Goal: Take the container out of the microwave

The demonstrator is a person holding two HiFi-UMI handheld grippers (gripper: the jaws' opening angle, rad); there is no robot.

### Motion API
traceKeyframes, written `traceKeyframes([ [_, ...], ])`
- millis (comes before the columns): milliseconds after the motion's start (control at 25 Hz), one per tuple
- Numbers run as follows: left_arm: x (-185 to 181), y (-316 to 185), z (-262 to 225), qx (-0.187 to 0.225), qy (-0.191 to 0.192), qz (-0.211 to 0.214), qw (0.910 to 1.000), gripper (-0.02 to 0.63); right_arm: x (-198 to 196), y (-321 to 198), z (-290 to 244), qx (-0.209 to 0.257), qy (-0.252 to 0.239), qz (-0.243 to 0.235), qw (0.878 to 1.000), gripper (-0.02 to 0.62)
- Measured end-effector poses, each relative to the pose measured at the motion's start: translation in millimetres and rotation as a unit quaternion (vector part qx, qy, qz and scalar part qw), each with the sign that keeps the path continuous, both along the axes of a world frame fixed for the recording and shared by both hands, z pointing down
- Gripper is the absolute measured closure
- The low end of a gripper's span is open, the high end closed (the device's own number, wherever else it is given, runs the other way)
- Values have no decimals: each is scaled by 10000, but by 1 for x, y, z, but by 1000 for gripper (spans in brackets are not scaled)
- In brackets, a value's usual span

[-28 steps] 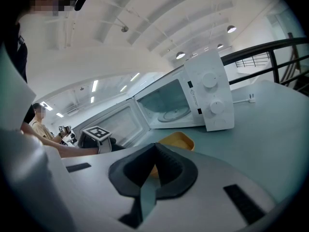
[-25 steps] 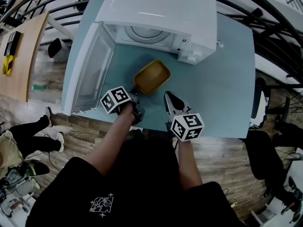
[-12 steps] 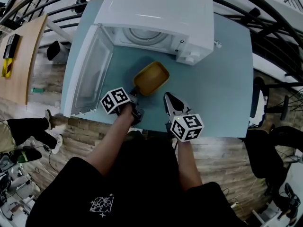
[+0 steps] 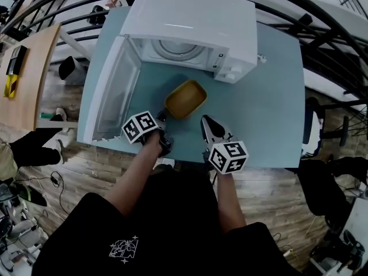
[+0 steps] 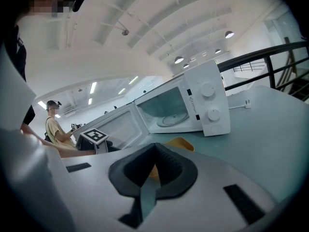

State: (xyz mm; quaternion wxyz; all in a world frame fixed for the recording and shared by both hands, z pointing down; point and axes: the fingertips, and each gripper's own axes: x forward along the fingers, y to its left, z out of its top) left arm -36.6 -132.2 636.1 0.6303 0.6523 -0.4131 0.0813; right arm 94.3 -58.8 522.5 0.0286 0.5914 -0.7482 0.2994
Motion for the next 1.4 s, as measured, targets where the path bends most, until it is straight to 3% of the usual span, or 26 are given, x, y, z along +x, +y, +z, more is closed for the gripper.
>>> traceKeyframes([
  [200, -11, 5, -20, 191, -69, 253, 9995, 525, -6, 6, -16, 158, 78, 154, 9997, 589],
  [360, -17, 6, -44, 560, -187, 566, 9967, 562, -11, 12, -33, 301, 161, 285, 9990, 589],
  [480, -20, 11, -62, 852, -241, 849, 9925, 595, -16, 19, -45, 402, 201, 403, 9982, 591],
  [760, -22, 15, -103, 1581, -156, 1353, 9780, 598, -26, 32, -73, 672, 398, 612, 9951, 589],
  [960, -33, 20, -139, 2306, -183, 1706, 9578, 598, -39, 42, -95, 863, 553, 708, 9922, 591],
  [1280, -46, 31, -204, 3622, -445, 2028, 9087, 598, -55, 52, -138, 1264, 547, 834, 9869, 591],
  [1400, -49, 35, -221, 3925, -495, 2050, 8953, 598, -58, 55, -152, 1396, 750, 772, 9843, 589],
])
